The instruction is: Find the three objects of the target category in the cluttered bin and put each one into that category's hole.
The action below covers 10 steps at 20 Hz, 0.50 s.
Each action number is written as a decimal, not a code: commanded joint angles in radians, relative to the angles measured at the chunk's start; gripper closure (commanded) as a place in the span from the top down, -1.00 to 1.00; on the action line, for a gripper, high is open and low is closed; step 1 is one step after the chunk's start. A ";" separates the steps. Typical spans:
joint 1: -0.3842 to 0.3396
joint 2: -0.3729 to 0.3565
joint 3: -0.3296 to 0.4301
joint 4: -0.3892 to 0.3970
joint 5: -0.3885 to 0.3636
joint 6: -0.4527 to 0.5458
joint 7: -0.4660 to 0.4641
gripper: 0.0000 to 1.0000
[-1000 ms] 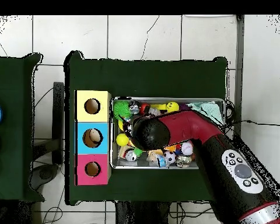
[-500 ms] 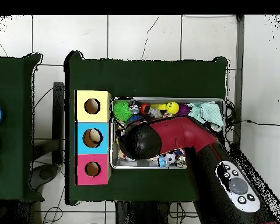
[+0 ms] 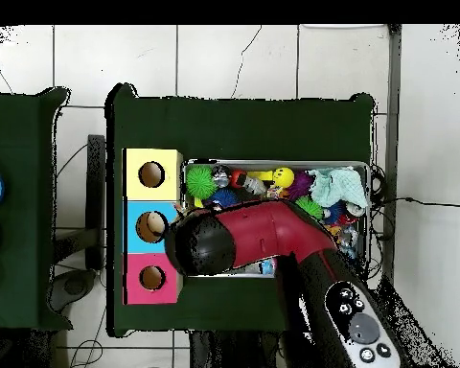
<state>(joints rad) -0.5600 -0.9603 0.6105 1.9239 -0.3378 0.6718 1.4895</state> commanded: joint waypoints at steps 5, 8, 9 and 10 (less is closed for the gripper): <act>0.095 -0.069 -0.126 0.079 0.108 -0.020 0.271 -1.00; 0.105 -0.044 -0.151 0.062 0.117 -0.034 0.258 -1.00; 0.112 -0.041 -0.160 0.060 0.120 -0.036 0.257 -1.00; 0.104 -0.022 -0.167 0.051 0.118 -0.045 0.243 -1.00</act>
<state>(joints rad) -0.4443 -1.0128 0.5374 1.9392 -0.2494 0.6714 1.4903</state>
